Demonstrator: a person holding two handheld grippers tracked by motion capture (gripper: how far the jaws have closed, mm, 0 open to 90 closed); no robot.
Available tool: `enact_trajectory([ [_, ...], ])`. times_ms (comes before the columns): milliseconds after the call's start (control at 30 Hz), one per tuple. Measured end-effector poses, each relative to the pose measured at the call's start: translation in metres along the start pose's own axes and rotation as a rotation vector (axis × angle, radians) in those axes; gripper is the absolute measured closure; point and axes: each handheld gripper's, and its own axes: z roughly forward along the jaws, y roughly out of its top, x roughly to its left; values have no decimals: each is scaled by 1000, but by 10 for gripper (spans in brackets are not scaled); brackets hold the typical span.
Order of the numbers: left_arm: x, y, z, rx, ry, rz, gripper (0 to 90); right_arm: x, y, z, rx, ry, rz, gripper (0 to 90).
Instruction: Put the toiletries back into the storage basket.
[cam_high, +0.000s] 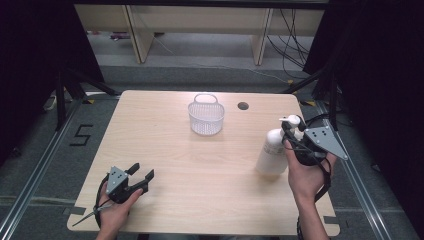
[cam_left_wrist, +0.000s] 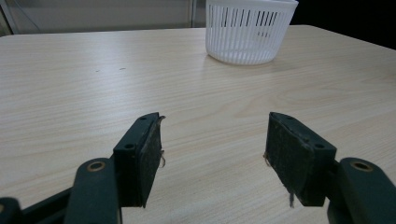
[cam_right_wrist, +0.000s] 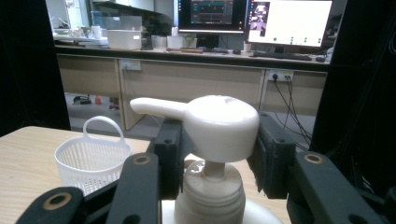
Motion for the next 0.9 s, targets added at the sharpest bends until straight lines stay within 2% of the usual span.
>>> enact_trajectory([
  [67,0,0,0,-1,-1,-1,354,0,0,0,1,3,0,597],
  [100,0,0,0,0,-1,0,354,2,1,1,4,10,16,597],
  [267,0,0,0,-1,-2,-1,354,4,4,3,-15,9,-4,597],
  [533,0,0,0,-2,-3,0,355,11,11,7,-38,26,4,597],
  [567,0,0,0,-1,-3,0,355,13,11,7,-37,31,18,597],
  [600,0,0,0,-3,-4,-1,354,12,11,8,-45,27,3,597],
  [900,0,0,0,-2,-5,4,354,19,13,15,-55,48,20,597],
])
